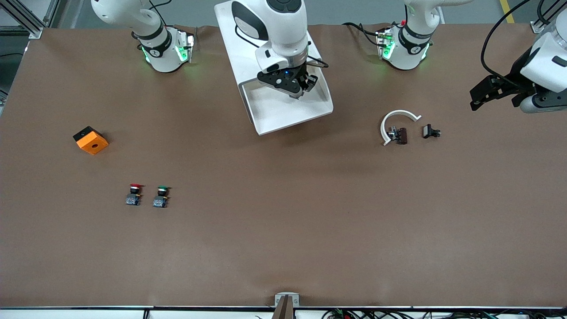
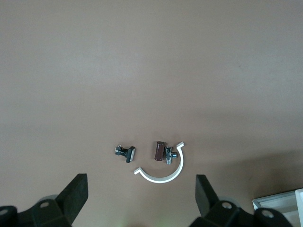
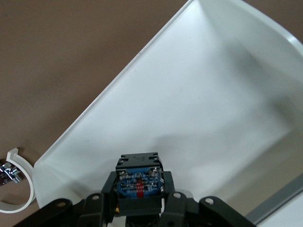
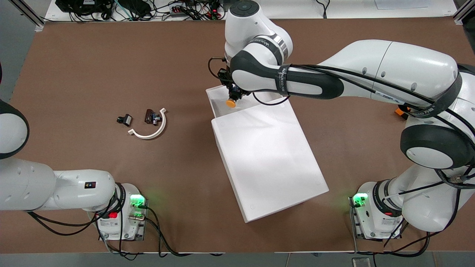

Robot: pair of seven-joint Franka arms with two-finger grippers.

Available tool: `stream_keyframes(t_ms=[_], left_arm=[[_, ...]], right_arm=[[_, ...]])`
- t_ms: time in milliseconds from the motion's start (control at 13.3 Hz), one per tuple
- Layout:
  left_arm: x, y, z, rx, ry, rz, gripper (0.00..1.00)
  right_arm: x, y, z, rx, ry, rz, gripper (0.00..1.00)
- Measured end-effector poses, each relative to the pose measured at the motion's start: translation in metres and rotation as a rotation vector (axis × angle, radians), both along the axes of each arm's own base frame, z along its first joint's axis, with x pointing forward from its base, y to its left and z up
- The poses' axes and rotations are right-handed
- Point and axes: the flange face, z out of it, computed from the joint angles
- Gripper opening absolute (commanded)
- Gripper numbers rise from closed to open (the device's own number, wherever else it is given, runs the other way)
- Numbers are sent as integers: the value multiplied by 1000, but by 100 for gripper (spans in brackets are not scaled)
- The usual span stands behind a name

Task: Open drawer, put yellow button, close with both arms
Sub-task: 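Carry the yellow button over the open drawer with the right gripper, then lower the button into the drawer and open the right gripper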

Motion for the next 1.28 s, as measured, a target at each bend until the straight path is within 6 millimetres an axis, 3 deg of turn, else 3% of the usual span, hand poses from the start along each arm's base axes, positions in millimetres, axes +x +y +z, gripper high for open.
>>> stream_keyframes(t_ms=[452, 527, 602, 677, 1054, 1280], left_arm=[[-1, -8, -1, 1, 3, -14, 100], [-1, -8, -1, 1, 4, -16, 100], [-2, -10, -2, 2, 7, -19, 100], [-2, -13, -2, 3, 10, -25, 100], [-3, -19, -2, 3, 10, -34, 100], [-3, -19, -1, 3, 7, -35, 100]], right_arm=[[6, -3, -6, -31, -28, -6, 0], [6, -3, -8, -37, -29, -5, 19], [7, -3, -11, -42, -29, -4, 75], [7, -2, -13, -45, -28, -6, 100], [12, -3, -10, -39, -34, -17, 100], [41, -16, 14, -8, -62, -27, 100]])
